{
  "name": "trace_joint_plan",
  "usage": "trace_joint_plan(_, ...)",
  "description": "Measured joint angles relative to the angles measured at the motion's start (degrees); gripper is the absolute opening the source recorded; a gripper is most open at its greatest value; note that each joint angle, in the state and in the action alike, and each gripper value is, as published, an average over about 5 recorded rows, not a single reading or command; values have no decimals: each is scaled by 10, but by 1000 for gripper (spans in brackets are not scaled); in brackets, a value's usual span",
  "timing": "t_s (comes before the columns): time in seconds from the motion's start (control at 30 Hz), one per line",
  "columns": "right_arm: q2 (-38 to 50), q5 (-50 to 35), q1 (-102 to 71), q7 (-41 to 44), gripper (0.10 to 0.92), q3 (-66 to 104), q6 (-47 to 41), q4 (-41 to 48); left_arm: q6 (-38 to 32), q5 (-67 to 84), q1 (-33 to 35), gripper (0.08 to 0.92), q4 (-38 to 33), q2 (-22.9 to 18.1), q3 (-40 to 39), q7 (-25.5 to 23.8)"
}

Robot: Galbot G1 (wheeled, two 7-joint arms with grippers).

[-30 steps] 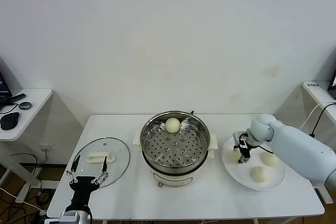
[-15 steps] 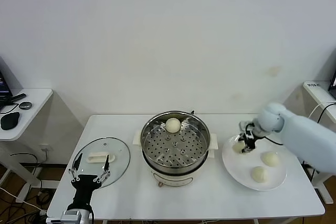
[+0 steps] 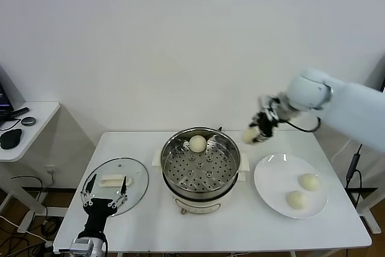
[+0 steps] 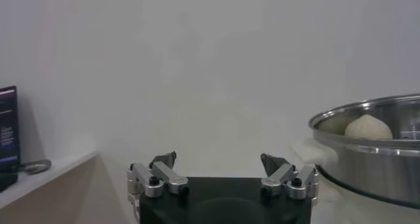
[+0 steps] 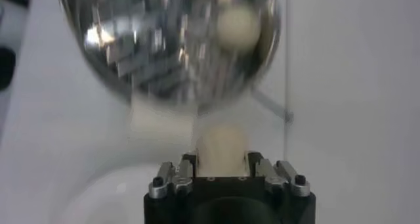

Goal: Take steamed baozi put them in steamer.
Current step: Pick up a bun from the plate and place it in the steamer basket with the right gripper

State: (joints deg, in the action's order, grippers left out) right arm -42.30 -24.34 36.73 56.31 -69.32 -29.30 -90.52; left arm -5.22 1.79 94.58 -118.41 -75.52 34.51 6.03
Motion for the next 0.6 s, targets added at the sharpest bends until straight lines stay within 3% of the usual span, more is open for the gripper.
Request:
trace_joint_plan(0.27, -118, -93, 22, -70, 475, -44, -63, 0, -5, 2, 4, 823, 1, -7, 9, -1)
trace_joint_plan(0.6, -233, -106, -36, -107, 474, -57, -98, 66, -11, 3, 9, 823, 3, -12, 25, -1)
